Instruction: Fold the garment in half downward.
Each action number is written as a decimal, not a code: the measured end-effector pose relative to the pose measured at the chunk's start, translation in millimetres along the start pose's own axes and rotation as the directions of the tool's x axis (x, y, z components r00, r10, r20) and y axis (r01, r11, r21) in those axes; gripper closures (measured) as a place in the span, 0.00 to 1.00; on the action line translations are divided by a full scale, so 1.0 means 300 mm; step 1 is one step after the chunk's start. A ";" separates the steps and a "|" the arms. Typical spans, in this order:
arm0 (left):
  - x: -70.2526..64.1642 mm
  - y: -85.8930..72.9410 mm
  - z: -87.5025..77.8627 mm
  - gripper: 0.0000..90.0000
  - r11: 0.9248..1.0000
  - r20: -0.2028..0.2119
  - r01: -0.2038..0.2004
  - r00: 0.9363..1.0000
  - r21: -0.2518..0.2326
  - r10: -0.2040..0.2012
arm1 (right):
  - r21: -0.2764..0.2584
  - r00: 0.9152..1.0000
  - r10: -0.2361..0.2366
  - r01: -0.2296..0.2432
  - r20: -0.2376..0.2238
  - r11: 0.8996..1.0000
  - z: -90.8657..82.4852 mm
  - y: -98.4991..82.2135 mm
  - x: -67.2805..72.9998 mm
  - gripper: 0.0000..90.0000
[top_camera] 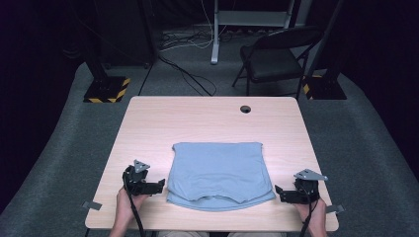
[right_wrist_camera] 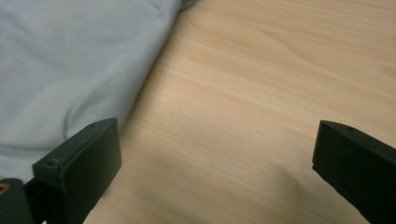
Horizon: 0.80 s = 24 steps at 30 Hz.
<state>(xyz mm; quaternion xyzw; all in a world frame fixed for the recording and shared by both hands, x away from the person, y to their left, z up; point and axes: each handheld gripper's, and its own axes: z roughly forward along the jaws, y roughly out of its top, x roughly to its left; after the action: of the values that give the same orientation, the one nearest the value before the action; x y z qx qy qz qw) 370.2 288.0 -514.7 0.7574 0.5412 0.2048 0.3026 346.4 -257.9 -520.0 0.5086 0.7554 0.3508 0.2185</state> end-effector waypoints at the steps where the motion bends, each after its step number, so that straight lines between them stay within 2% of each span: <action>1: 0.005 -0.004 0.000 0.00 1.000 -0.003 0.004 1.000 0.009 -0.004 | 0.007 1.000 0.010 -0.010 0.006 1.000 -0.004 -0.008 -0.006 0.01; 3: 0.013 -0.018 0.003 0.00 1.000 -0.008 0.021 1.000 0.012 -0.021 | 0.018 1.000 0.013 -0.013 0.018 1.000 -0.006 -0.022 -0.012 0.01; 6: 0.017 -0.034 0.012 0.00 1.000 -0.017 0.020 1.000 0.021 -0.019 | 0.051 0.999 0.006 -0.008 0.034 0.999 0.000 -0.033 -0.012 0.01; 9: 0.021 -0.044 0.012 0.00 1.000 -0.023 0.011 1.000 -0.003 -0.011 | 0.049 0.999 -0.002 0.000 0.038 0.999 0.001 -0.034 -0.011 0.00; 11: 0.025 -0.056 0.015 0.00 0.999 -0.027 0.011 1.000 -0.042 -0.012 | 0.051 0.999 0.000 -0.001 0.035 0.999 0.002 -0.034 -0.012 0.00; 24: 0.025 -0.055 0.016 0.00 0.999 -0.029 0.014 0.999 -0.043 -0.015 | 0.052 0.999 0.003 -0.005 0.039 0.999 0.005 -0.032 -0.012 0.00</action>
<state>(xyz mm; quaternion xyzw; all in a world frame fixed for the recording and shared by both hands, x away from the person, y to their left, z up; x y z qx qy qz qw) 364.2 297.8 -529.8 0.7436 0.5465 0.2252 0.3124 342.9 -263.0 -528.3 0.5222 0.7588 0.3215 0.2193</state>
